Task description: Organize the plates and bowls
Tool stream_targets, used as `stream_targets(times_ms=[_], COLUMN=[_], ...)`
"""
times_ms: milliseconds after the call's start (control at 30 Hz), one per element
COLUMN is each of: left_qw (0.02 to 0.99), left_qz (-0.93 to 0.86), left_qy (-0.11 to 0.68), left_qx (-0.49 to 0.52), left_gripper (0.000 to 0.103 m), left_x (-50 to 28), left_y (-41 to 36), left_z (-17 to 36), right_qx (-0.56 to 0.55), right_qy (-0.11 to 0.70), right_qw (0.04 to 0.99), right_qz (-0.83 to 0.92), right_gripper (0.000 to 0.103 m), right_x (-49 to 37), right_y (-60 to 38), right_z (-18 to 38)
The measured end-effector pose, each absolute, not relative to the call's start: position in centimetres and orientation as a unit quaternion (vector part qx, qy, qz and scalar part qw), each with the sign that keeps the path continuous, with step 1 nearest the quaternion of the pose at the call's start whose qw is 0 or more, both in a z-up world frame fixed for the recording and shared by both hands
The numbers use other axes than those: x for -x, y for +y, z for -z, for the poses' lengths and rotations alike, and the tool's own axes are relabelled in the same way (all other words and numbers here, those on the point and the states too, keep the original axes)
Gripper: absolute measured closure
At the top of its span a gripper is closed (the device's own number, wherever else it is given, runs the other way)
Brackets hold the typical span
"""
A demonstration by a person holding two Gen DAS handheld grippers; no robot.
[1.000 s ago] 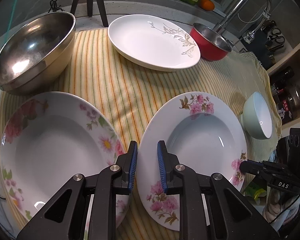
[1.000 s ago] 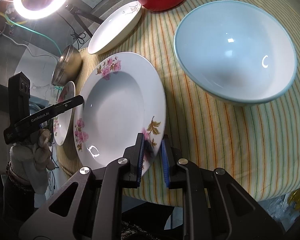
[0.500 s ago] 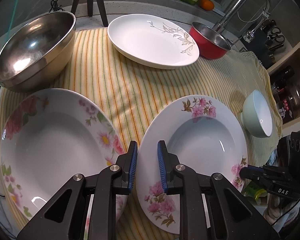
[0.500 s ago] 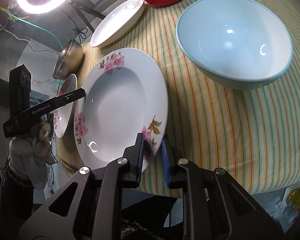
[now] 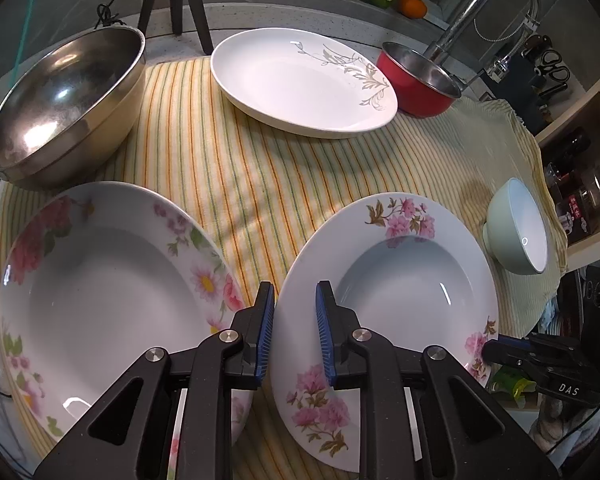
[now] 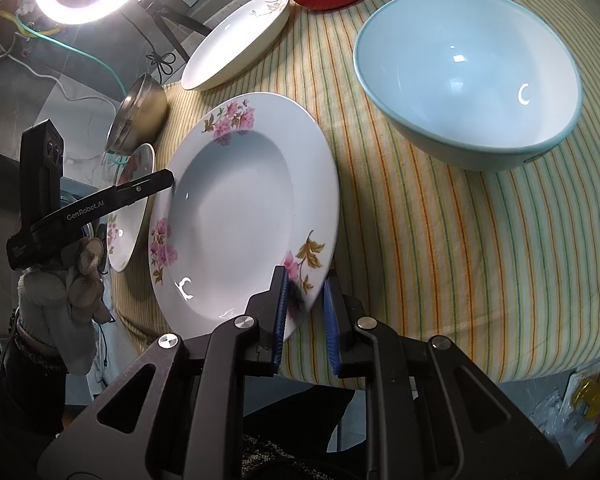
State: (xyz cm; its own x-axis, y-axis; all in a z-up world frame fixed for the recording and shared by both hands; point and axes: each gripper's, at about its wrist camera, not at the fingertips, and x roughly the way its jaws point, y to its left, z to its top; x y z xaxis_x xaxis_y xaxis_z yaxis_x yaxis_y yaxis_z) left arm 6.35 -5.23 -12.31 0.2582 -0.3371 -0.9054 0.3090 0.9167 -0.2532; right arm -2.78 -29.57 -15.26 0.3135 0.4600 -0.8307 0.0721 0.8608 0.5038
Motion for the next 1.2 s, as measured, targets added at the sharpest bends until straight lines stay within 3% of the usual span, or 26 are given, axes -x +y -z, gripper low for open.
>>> stream_targets(times_ms=[333,467,500,567,633,1200], left_qw=[0.795,0.796,0.796,0.8,0.807,0.847], left_qz=[0.2,0.2,0.2,0.204,0.202,0.109], left_qy=[0.572,0.572,0.571,0.564,0.555,0.512], left_qx=[0.004,0.012,0.014,0.016,0.012,0.097], left_gripper=[0.083,0.077,0.071,0.066,0.065,0.061], left_x=[-6.3,-6.3,-6.2,-6.0,-5.8,-2.7], left_y=[-5.5,-5.4,-5.3,-5.3,-5.3,3.4], left_z=[12.3,12.1,12.0,11.5,10.9,8.1], right_qx=[-0.215,-0.197,-0.195,-0.188,-0.182,-0.154], right_qy=[0.577,0.574,0.573,0.567,0.556,0.523], right_qw=[0.779,0.787,0.788,0.795,0.804,0.819], right_qz=[-0.119,-0.112,-0.111,-0.106,-0.103,-0.18], right_gripper=[0.084,0.083,0.082,0.065,0.058,0.058], right_x=[2.6,2.7,2.8,2.9,3.0,-1.8], right_y=[-29.4,-29.4,-29.5,-29.6,-29.7,-24.4], right_z=[15.0,14.2,14.0,13.5,12.7,9.4])
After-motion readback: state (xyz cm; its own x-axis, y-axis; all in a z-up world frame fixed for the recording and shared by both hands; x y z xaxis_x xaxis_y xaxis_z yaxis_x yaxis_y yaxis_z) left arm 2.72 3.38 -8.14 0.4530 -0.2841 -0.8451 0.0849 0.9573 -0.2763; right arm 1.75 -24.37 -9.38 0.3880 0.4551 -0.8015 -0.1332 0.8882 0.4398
